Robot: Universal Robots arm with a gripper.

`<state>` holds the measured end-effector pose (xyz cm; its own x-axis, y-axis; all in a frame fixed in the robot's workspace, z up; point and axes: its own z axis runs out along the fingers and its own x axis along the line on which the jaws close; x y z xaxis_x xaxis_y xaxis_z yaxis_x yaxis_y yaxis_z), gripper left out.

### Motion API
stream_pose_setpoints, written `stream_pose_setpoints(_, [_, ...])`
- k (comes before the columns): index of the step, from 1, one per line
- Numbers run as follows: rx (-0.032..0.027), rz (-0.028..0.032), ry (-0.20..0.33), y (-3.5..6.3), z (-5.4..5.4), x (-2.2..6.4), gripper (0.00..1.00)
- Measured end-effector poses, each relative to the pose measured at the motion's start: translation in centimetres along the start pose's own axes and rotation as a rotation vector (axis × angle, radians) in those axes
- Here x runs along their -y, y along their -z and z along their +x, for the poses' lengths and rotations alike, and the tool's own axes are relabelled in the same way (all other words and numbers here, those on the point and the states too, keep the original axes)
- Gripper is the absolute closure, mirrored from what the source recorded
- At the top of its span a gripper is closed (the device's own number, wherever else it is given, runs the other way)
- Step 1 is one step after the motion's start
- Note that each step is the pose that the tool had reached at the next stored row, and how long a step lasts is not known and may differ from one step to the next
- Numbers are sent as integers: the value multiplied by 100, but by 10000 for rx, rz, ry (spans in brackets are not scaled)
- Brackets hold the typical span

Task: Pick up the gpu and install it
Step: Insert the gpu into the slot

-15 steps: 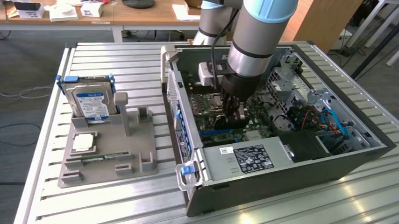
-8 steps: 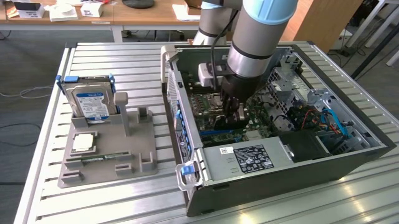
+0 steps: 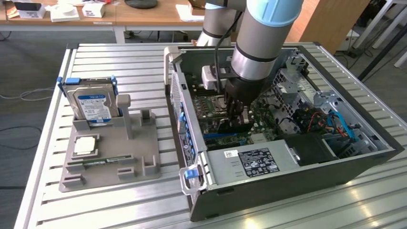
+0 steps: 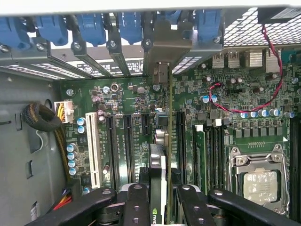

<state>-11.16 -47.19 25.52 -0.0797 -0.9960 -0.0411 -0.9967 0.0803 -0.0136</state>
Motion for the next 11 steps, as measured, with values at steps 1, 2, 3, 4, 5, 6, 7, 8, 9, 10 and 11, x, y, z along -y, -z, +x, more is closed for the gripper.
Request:
stream_pose_setpoints(1, [-2,-1,2,-1,0,0,73])
stream_pose_setpoints(2, [-4,-1,13,-2,0,0,73])
stream_pose_setpoints(3, [-6,-1,39,-2,0,0,73])
stream_pose_setpoints(4, [-6,-3,80,-2,0,0,73])
stream_pose_setpoints(5, [-5,-5,125,-2,0,0,73])
stream_pose_setpoints(6, [-3,-7,167,-3,0,-1,73])
stream_pose_setpoints(7, [-3,-8,216,-3,0,-1,73])
stream_pose_setpoints(8, [-3,-10,267,-3,0,-1,73])
stream_pose_setpoints(9, [-2,-12,305,-3,0,0,73])
stream_pose_setpoints(10, [-2,-13,322,-3,0,0,73])
stream_pose_setpoints(11, [-1,-13,325,-4,0,0,73])
